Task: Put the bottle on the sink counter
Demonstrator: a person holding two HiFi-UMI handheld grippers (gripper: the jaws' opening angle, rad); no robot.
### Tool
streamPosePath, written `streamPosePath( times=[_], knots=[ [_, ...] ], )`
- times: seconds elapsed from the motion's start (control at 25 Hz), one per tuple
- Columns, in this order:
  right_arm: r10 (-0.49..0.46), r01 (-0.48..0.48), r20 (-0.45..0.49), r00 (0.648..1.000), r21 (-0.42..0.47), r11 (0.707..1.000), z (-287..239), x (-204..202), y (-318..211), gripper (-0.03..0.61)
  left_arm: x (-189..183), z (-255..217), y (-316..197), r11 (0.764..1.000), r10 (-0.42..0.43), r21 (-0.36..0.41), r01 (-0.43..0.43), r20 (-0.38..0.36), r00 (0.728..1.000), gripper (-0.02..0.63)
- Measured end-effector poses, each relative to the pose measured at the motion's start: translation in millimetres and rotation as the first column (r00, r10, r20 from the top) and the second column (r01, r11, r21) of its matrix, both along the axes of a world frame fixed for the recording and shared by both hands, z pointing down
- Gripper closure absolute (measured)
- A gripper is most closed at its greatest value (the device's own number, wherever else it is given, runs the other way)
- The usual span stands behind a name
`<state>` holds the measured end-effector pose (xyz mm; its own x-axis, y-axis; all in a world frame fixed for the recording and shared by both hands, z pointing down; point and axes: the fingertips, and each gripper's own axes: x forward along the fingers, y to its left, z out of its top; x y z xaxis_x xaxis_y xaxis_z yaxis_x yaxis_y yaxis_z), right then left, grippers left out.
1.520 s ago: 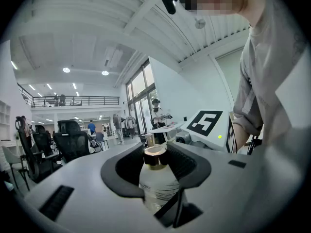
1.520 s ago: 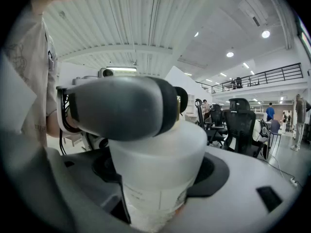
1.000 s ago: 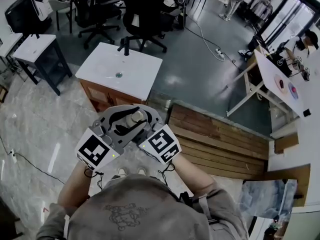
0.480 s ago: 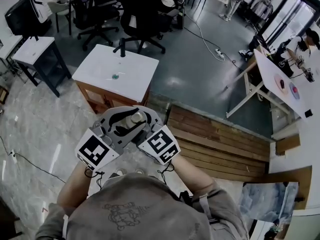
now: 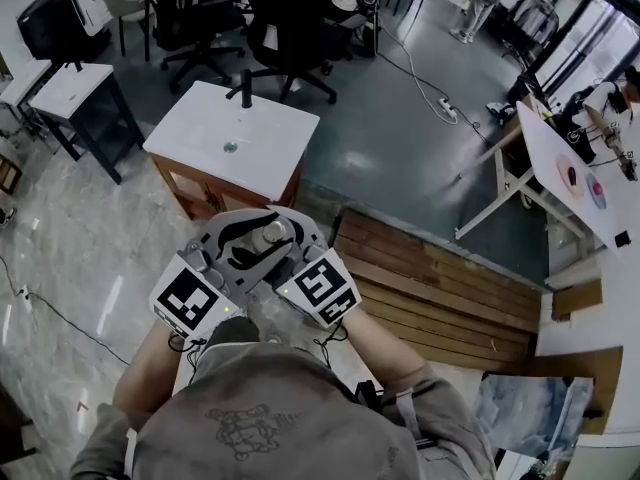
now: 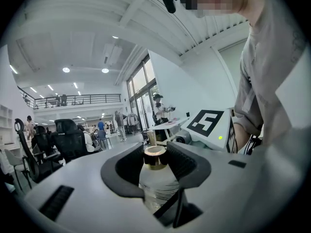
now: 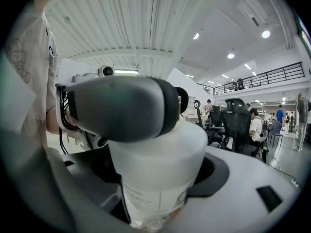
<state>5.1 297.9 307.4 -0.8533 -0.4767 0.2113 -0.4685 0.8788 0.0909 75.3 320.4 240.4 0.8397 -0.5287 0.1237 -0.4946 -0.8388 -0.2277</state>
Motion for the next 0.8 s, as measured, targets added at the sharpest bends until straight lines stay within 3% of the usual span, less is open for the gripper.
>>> streamPosePath(
  times=[0.8],
  knots=[
    [0.034, -0.035, -0.026, 0.999, -0.037, 0.999, 40.9, -17.3, -86.6, 0.261, -19.3, 37.6, -87.0, 0.998, 0.007, -0.057, -0.007, -0.011, 1.0, 0.46]
  ],
)
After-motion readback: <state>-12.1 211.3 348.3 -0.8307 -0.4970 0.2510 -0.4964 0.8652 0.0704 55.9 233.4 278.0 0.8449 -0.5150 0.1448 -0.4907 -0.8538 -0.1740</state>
